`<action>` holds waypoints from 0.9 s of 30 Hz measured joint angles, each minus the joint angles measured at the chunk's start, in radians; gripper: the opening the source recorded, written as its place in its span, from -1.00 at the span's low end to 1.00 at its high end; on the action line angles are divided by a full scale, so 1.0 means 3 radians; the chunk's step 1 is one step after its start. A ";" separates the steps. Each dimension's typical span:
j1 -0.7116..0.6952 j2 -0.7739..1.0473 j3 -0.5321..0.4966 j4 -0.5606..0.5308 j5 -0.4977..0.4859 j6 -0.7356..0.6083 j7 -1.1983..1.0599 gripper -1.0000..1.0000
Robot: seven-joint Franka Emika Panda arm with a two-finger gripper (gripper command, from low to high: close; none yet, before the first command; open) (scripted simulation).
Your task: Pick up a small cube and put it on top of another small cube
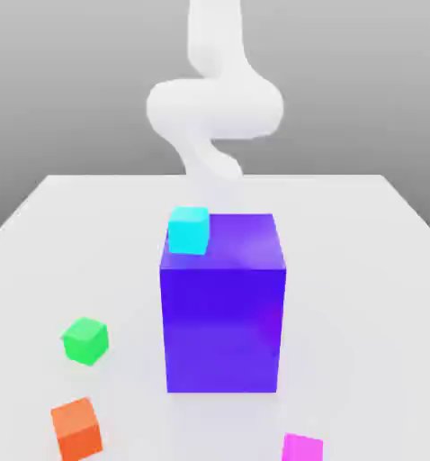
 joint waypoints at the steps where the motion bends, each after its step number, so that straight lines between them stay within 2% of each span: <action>1: 0.0089 0.0131 -0.0063 0.0001 0.0047 0.0033 -0.0154 0.00; 10: 0.0702 0.1237 -0.0474 0.0014 0.0513 0.0303 -0.1491 0.00; 18: 0.0952 0.2202 -0.0513 0.0024 0.0858 0.0544 -0.2623 0.00; 22: 0.1020 0.2654 -0.0482 0.0019 0.0876 0.0693 -0.3081 0.00; 27: 0.1031 0.3172 -0.0419 0.0002 0.0681 0.0913 -0.3503 0.00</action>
